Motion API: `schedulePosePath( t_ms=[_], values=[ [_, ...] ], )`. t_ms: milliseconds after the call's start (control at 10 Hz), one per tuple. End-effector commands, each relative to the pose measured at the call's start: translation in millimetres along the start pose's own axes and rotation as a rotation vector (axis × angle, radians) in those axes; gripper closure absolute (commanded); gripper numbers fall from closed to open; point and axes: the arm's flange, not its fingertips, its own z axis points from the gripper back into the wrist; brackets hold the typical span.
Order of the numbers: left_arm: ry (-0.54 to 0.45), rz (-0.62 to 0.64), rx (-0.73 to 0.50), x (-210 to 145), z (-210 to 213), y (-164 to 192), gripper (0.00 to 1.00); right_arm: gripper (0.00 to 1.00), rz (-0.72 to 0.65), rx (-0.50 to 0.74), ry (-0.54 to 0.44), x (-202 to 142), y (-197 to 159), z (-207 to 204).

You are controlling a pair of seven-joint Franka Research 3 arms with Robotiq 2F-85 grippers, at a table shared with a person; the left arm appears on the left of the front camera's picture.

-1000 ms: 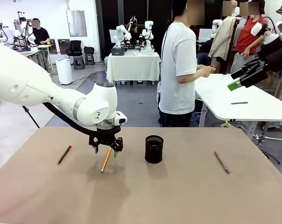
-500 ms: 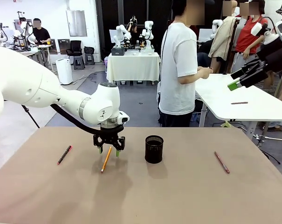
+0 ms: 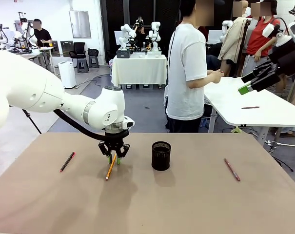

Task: Place the pens into the pen holder.
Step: Pick up a writing instrument from the table and place it into the Pen holder.

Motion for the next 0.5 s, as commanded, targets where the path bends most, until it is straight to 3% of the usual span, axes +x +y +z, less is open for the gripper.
schedulePosePath(
  t_ms=[0,400],
  values=[
    [0.021,0.001,0.001,5.7,-2.8,1.9,1.0,0.0,0.009,0.003,-0.013,0.9,-0.7,0.1],
    [0.031,0.02,-0.035,1.3,-0.8,12.3,1.0,0.0,0.009,0.003,-0.013,0.9,-0.7,0.1]
  ],
)
